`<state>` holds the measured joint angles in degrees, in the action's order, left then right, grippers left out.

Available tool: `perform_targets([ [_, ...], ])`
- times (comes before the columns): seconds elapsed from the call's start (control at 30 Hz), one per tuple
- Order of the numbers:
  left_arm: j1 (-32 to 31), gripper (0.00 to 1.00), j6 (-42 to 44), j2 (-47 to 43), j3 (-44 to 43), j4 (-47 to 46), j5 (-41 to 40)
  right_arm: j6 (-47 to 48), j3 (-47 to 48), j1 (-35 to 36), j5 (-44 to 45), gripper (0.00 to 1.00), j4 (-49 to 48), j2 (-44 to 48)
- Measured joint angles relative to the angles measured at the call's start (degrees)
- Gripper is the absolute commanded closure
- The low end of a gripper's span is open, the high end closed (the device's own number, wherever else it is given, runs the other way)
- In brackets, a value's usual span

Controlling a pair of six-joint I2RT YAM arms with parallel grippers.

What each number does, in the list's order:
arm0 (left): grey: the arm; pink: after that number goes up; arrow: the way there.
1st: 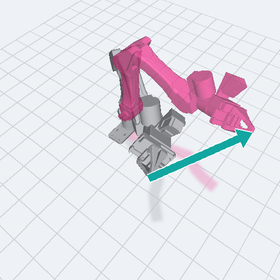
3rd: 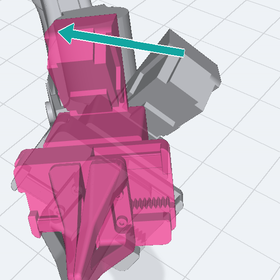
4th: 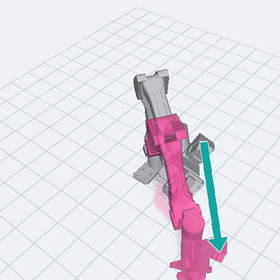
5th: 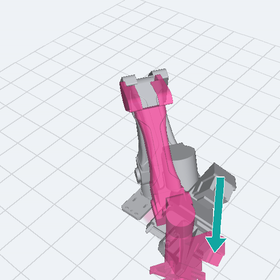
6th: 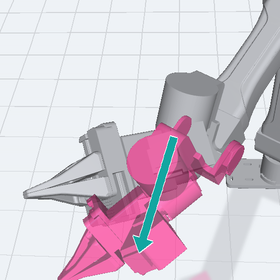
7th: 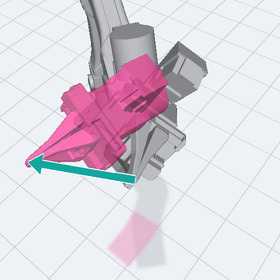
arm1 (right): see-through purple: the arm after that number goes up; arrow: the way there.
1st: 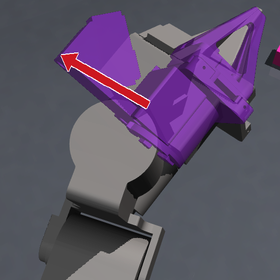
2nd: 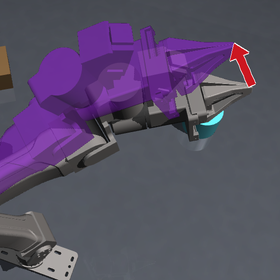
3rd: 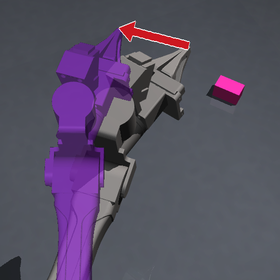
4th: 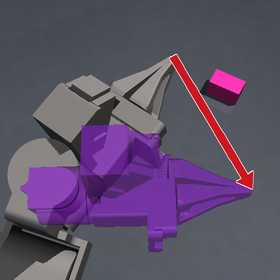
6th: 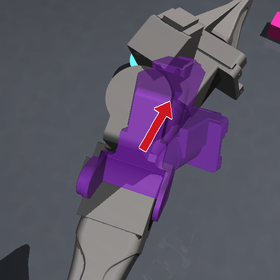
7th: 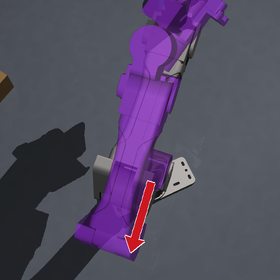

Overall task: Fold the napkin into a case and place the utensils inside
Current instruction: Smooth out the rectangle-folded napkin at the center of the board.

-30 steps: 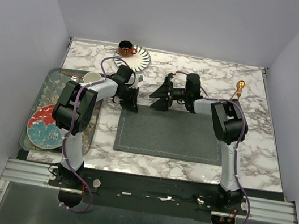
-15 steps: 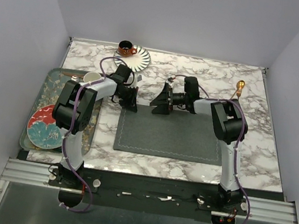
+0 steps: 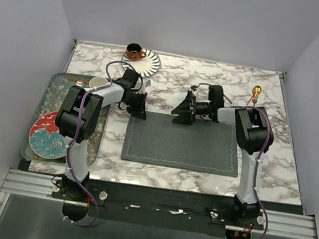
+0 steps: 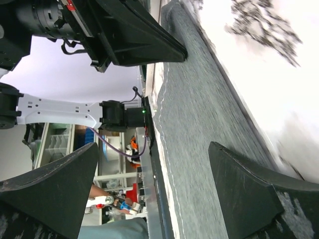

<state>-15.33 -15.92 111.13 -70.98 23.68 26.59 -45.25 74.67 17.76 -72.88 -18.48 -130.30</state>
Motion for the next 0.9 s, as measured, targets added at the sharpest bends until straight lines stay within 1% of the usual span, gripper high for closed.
perform_targets([
  [0.33,0.2,1.0,0.28,0.0,0.07,-0.07,0.2,6.14,-3.08,-5.9,-0.98,0.0,7.98,3.06],
  [0.37,0.22,0.98,0.48,0.0,0.07,-0.07,0.37,6.84,-3.13,-6.34,-1.01,0.0,8.98,3.34],
  [0.4,0.26,0.93,0.76,0.0,0.07,-0.09,0.57,7.69,-3.15,-6.78,-1.01,0.0,9.92,3.61],
  [0.43,0.28,0.81,1.22,-0.02,0.07,-0.15,0.79,8.13,-3.15,-6.97,-1.01,0.0,10.6,3.82],
  [0.5,0.24,0.7,2.49,-0.2,0.13,-0.26,0.94,9.79,-3.19,-7.3,-0.57,0.02,12.98,5.07],
  [0.53,-0.22,0.61,3.69,-0.85,0.24,-0.2,0.55,10.67,-3.17,-7.39,-0.37,0.02,14.05,5.7],
  [0.6,-0.57,0.53,5.16,-2.38,0.26,0.2,-0.24,13.38,-2.69,-7.41,0.46,0.05,19.08,8.09],
  [0.63,-0.79,0.5,5.57,-3.41,0.26,0.42,-0.55,14.82,-2.32,-7.48,1.14,0.06,21.92,9.46],
  [0.67,-1.07,0.5,6.03,-5.2,0.26,0.85,-1.09,17.62,-1.46,-7.56,2.12,0.08,26.6,11.85],
  [0.73,-1.33,0.5,6.01,-8.61,0.28,1.73,-2.45,21.99,-0.33,-7.74,4.63,0.09,32.74,16.26],
  [0.77,-1.6,0.51,5.33,-11.08,0.59,1.88,-3.48,24.61,-0.2,-8.02,6.51,0.1,36.48,19.21],
  [0.9,-1.77,0.51,1.03,-20.63,5.73,3.13,-9.14,30.82,-1.07,-9.29,13.62,0.11,46.23,28.74],
])
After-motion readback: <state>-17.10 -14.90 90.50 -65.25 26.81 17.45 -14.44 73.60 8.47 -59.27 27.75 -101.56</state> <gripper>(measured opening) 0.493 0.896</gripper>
